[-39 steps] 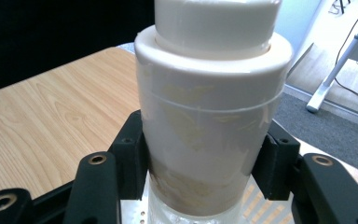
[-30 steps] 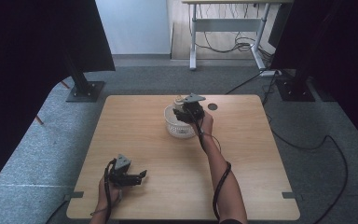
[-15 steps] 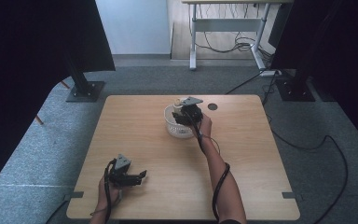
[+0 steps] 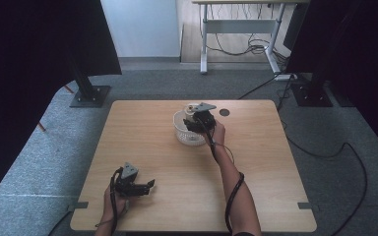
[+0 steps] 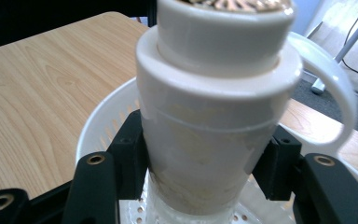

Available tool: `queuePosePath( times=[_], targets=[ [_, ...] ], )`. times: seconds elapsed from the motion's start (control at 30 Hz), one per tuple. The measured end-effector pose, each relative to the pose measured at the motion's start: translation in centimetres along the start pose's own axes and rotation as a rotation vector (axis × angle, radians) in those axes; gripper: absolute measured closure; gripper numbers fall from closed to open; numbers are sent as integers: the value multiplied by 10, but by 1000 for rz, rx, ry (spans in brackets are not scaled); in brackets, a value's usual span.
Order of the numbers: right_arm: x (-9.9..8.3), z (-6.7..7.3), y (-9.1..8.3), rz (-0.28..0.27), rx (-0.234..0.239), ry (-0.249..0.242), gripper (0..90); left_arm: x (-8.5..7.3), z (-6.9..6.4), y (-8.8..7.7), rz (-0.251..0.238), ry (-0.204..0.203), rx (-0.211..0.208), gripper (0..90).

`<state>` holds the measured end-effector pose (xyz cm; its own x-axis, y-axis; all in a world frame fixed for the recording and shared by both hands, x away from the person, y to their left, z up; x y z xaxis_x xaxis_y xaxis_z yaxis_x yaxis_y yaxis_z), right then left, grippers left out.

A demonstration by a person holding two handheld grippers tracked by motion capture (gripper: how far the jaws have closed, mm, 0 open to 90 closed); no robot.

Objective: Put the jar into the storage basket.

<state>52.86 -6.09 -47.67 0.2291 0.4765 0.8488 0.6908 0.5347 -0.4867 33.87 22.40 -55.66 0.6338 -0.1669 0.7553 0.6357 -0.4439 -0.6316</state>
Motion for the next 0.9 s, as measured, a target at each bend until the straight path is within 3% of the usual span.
queuePosePath(
  times=[0.4, 0.47, 0.63, 0.73, 0.9],
  targets=[
    [-5, -4, -4, -5, 2, 17, 421, 0, -1, 0, 0, -1, 3, 137],
    [-5, -4, -4, -5, -5, 17, 375, 0, -1, 0, 1, -1, 2, 138],
    [-4, 0, -5, -35, -64, 39, 147, 0, 0, 0, 0, -1, 1, 137],
    [-3, 2, -8, -53, -83, 59, 93, 0, -1, 1, 2, 1, 3, 137],
    [-6, 2, -16, -65, -100, 76, 85, 0, -1, 1, 3, 2, 5, 137]
  ],
)
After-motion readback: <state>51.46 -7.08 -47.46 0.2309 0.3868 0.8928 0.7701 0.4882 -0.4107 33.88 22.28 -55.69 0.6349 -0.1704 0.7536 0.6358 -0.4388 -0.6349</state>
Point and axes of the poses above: each handheld gripper's, and its own axes: y roughly forward along the jaws, x roughly out of its top, z roughly to its left, the point moved 1 cm from there along y, roughly forward along the jaws, and after that the axes turned 11 degrees about -y, right-handed, at the moved point
